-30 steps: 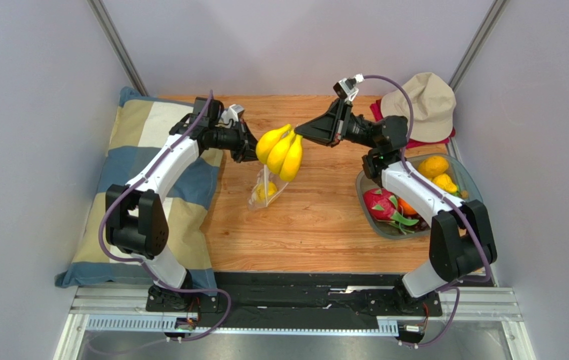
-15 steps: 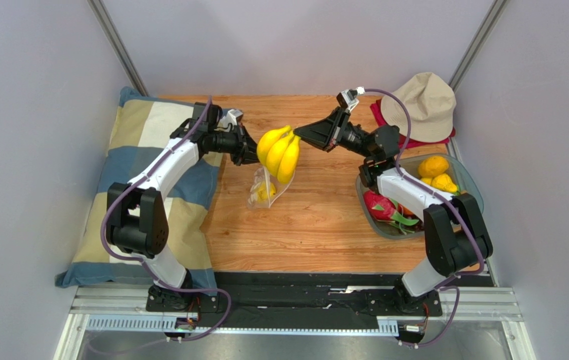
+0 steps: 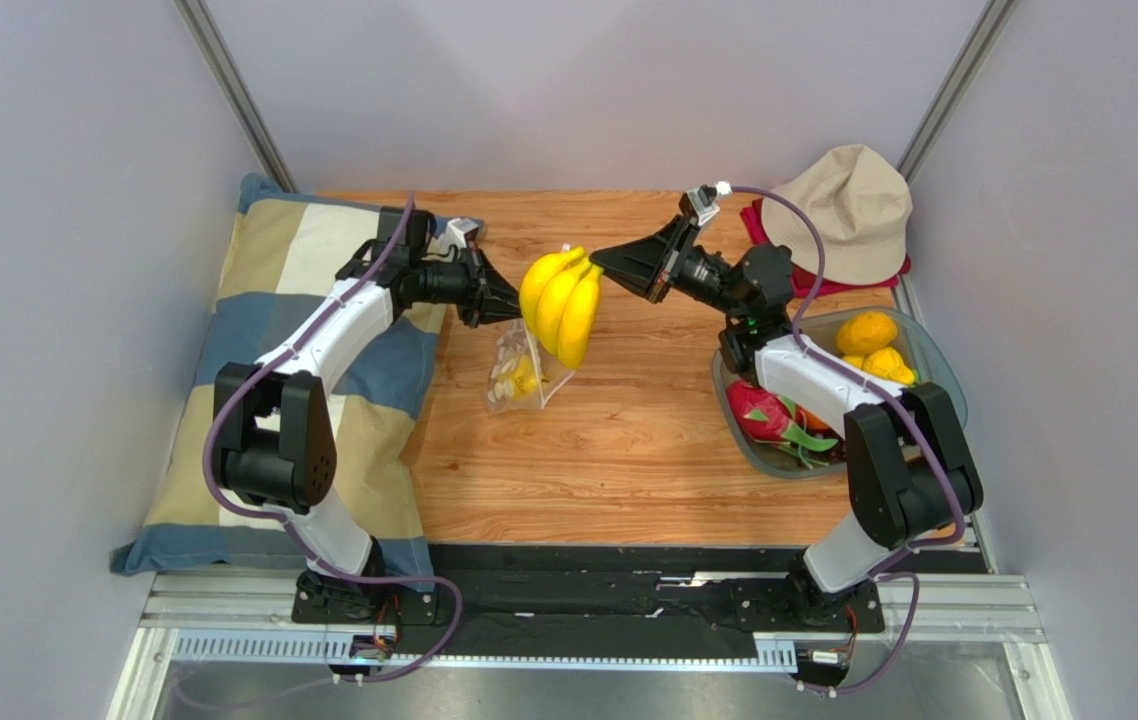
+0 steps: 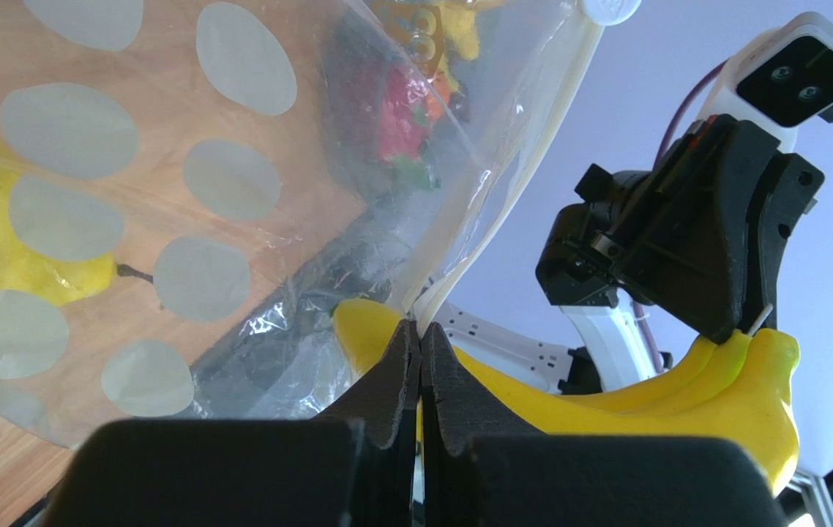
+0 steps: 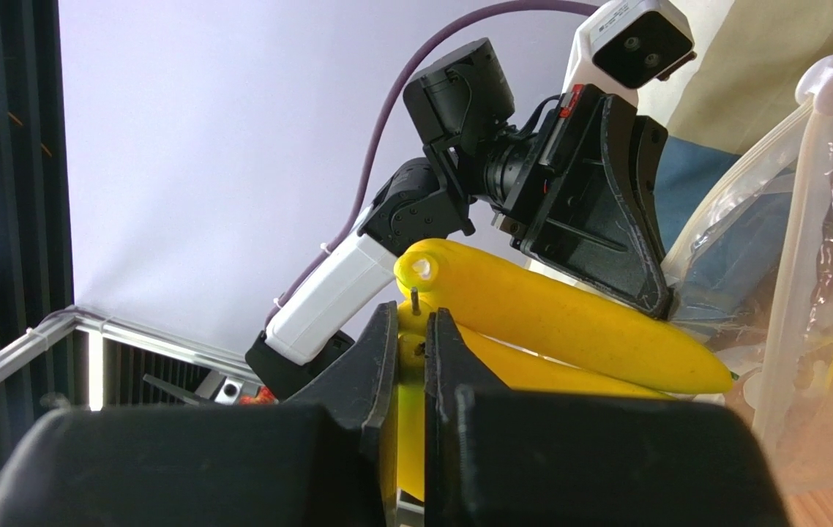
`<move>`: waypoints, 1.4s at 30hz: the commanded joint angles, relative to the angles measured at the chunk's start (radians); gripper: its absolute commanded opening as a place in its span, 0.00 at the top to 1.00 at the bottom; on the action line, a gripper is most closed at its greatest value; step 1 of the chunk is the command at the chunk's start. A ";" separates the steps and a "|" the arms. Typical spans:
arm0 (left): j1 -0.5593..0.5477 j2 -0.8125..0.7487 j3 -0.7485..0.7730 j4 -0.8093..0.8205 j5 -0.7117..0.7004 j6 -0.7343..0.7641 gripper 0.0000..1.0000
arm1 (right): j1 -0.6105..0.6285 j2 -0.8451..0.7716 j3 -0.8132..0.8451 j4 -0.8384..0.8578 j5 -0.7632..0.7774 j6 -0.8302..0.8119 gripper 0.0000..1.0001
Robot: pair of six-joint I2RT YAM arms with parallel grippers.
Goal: Place the food in the zip-top bag and seal the zipper
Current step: Place the fake fruit in the zipper food storage bag.
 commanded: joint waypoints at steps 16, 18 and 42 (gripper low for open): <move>0.057 -0.024 -0.169 0.663 0.180 -0.473 1.00 | -0.029 0.040 0.220 -0.160 0.142 -0.032 1.00; 0.057 -0.022 -0.169 0.705 0.182 -0.496 1.00 | -0.034 0.028 0.243 -0.168 0.142 -0.012 1.00; 0.074 -0.016 -0.273 0.943 0.100 -0.704 1.00 | 0.080 -0.017 0.096 -0.340 0.317 -0.069 1.00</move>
